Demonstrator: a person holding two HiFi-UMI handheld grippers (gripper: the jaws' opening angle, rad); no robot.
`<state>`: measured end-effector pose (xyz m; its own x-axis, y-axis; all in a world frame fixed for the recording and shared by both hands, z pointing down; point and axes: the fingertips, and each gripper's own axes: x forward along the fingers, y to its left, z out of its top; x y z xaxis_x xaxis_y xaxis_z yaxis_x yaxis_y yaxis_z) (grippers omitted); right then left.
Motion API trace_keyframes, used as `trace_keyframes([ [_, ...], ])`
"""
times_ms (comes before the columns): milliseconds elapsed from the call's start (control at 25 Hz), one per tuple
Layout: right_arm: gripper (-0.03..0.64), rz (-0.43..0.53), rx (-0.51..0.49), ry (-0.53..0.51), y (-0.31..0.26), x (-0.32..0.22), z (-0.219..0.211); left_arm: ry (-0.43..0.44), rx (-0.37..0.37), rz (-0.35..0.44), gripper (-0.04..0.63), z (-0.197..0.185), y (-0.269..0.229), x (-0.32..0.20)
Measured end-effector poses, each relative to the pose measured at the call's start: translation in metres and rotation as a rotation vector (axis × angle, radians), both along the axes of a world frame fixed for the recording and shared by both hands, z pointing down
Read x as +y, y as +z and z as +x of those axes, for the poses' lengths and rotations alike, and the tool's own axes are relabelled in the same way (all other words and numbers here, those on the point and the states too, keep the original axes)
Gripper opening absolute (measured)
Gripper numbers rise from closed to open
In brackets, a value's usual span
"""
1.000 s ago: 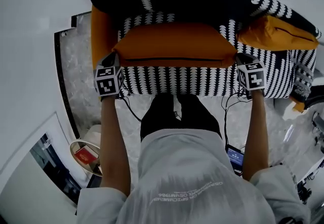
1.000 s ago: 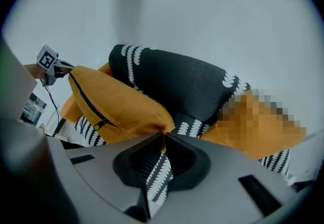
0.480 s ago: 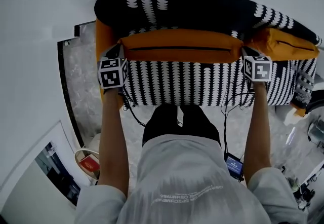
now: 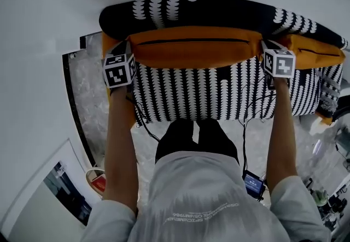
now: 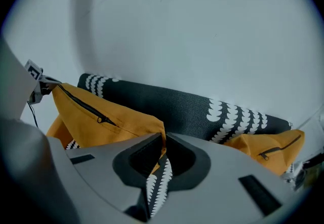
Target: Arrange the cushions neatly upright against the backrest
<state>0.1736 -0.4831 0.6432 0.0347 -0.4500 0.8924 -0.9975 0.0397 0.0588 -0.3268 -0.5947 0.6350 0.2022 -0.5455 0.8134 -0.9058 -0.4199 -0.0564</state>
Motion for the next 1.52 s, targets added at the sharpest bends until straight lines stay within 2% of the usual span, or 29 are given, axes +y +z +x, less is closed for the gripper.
trace_keyframes([
  [240,0.031,0.034,0.044,0.047,-0.014,-0.021,0.007,0.007,0.018,0.044,0.048,0.000,-0.011,-0.020],
  [520,0.031,0.108,0.093,0.115,-0.042,-0.015,0.018,0.063,0.060,0.088,0.120,0.000,-0.032,-0.013],
  [800,0.031,0.166,0.071,0.158,-0.088,0.024,-0.001,0.156,0.084,0.040,0.121,0.002,-0.030,0.028],
  [1040,0.030,0.209,0.038,0.184,-0.117,0.073,-0.019,0.179,0.110,0.065,0.112,0.018,-0.049,0.063],
  [1120,0.029,0.238,0.026,0.188,-0.131,0.091,-0.026,0.186,0.120,0.089,0.094,0.027,-0.063,0.080],
  [1240,0.003,0.314,0.004,0.189,-0.155,0.109,-0.032,0.200,0.140,0.169,0.066,0.045,-0.093,0.101],
  [1320,0.005,0.352,-0.007,0.168,-0.172,0.121,-0.039,0.214,0.142,0.230,0.017,0.054,-0.115,0.117],
  [1520,0.003,0.408,0.019,0.068,-0.213,0.170,-0.053,0.233,0.171,0.327,0.017,0.074,-0.170,0.179],
])
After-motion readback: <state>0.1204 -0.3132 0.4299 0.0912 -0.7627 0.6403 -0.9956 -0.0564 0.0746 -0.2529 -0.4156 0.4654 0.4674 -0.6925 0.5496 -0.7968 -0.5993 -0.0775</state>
